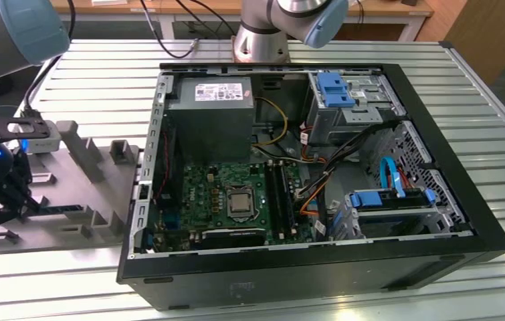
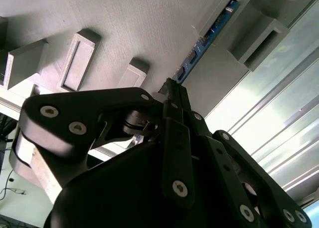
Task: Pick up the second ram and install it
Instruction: 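Pick up the second ram and move it above second insertion slot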
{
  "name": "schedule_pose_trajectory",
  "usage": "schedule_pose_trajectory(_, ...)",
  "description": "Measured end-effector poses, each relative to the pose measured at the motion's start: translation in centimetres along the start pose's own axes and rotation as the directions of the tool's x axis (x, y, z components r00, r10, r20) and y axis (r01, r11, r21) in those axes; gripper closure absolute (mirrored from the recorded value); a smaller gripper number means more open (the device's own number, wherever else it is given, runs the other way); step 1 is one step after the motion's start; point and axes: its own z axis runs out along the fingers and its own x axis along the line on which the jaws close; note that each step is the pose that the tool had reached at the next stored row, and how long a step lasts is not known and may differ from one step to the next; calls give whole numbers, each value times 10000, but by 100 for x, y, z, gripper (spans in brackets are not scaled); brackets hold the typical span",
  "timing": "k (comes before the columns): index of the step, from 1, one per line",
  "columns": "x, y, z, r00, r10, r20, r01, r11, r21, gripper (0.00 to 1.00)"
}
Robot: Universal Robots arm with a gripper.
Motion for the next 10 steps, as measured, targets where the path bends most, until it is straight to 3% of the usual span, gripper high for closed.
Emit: schedule_pose_trajectory(10, -7, 6, -121, 10000, 0, 2, 0, 10000, 3, 87)
